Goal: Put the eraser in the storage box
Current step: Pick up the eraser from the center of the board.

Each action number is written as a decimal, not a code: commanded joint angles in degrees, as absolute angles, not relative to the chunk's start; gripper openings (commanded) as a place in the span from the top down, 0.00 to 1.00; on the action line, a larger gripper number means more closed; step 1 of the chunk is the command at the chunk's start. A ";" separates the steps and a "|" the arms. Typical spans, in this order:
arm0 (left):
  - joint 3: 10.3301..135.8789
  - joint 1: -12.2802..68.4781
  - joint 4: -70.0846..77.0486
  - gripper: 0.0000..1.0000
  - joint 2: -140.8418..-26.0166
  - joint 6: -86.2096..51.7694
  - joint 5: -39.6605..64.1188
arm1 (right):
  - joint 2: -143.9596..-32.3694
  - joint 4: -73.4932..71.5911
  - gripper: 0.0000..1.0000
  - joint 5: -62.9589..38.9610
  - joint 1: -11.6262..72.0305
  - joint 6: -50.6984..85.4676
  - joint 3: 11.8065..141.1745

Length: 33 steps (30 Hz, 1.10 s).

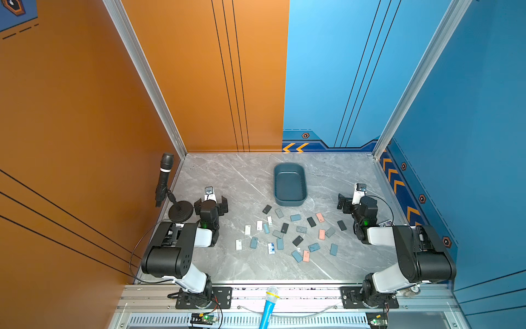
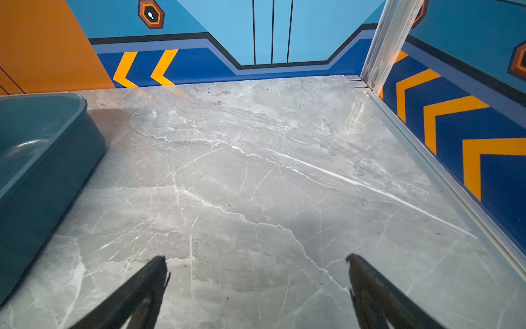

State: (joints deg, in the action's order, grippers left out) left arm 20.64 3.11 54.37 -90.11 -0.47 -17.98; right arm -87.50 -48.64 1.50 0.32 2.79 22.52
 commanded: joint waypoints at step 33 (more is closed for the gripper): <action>56.23 14.81 -28.95 0.15 -66.18 -6.07 5.03 | -60.45 35.40 0.21 7.69 12.55 22.13 44.75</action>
